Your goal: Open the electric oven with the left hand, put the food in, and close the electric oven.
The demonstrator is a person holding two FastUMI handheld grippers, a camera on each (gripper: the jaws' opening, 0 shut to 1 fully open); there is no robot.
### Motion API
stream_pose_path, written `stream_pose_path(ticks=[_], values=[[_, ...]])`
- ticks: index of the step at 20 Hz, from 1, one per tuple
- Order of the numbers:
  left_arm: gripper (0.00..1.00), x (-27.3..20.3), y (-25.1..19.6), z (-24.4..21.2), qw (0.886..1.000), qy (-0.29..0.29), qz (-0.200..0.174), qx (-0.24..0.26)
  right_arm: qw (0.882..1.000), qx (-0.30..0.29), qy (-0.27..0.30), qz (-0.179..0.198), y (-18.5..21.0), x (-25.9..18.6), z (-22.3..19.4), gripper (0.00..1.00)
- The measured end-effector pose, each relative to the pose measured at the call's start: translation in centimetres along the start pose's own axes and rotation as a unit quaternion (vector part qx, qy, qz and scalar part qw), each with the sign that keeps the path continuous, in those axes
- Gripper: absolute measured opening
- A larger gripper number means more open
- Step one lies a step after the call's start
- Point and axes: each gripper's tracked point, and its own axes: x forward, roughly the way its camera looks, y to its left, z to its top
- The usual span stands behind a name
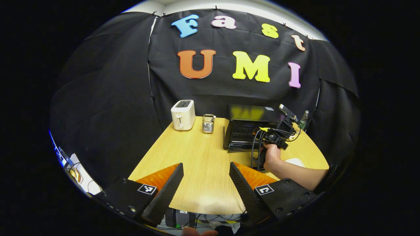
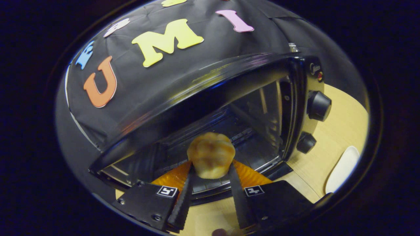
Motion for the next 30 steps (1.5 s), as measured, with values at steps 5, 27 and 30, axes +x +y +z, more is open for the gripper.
stream_pose_path(ticks=[5,27,30], values=[[0.93,-0.1,0.2,0.3,1.0,-0.006,0.0,-0.015,1.0,-0.019,0.001,0.01,0.7,-0.6,-0.2,0.79],[0.93,2.7,-8.1,-7.1,0.996,0.025,-0.08,-0.014,0.974,-0.2,0.06,0.089,-6.3,-28.5,-3.1,0.9],[0.93,4.5,-9.8,-9.1,0.995,0.041,-0.09,-0.005,0.967,-0.238,0.053,0.078,-8.3,-31.2,-1.3,0.9]])
